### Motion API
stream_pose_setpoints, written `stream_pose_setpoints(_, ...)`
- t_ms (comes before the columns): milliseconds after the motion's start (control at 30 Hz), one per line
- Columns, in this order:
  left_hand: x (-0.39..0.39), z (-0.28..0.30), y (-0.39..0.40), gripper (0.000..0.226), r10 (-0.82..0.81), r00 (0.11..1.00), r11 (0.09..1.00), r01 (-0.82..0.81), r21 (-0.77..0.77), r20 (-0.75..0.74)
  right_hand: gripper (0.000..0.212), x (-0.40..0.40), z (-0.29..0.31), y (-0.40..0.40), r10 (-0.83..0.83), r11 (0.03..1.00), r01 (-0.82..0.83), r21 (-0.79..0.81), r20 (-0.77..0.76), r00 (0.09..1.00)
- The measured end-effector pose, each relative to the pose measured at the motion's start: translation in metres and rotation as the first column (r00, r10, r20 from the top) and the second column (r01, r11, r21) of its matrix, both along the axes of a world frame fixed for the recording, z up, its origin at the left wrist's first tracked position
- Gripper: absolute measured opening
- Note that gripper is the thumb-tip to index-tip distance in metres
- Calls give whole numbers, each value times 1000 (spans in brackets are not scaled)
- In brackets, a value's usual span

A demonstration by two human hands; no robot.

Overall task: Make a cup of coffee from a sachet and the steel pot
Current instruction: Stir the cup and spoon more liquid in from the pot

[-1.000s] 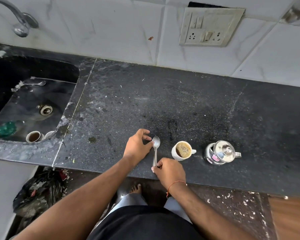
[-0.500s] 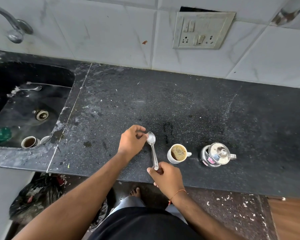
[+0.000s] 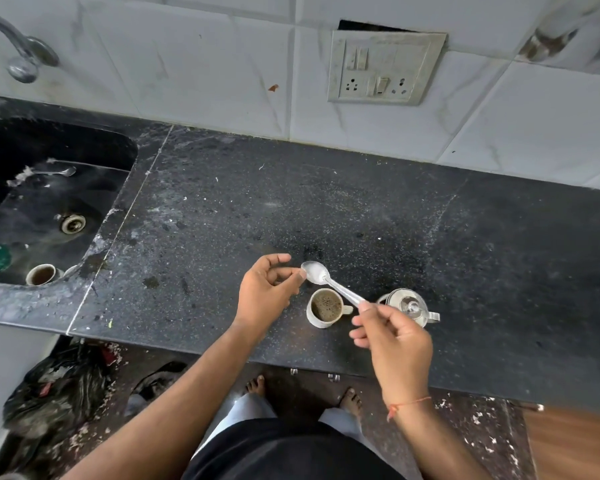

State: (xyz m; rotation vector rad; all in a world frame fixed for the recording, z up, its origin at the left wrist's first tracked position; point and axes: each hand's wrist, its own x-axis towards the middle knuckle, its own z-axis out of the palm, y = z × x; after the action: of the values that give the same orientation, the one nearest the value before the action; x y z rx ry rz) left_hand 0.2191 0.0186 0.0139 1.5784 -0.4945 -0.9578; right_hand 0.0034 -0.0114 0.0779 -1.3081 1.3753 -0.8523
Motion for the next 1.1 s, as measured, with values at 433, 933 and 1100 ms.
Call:
stream_pose_setpoints(433, -29, -64, 24, 102, -466, 819, 884, 412, 223, 336, 24, -44, 7, -68, 178, 552, -648, -525, -685, 707)
stream_pose_setpoints(933, -32, -75, 6, 85, -435, 754, 898, 403, 176, 492, 19, -9, -28, -74, 241, 286, -858, -426, -835, 494)
stream_pose_setpoints(1100, -32, -77, 7, 86, -434, 753, 899, 400, 180, 495, 36, 0, -34, -82, 205, 294, -860, -418, -851, 484)
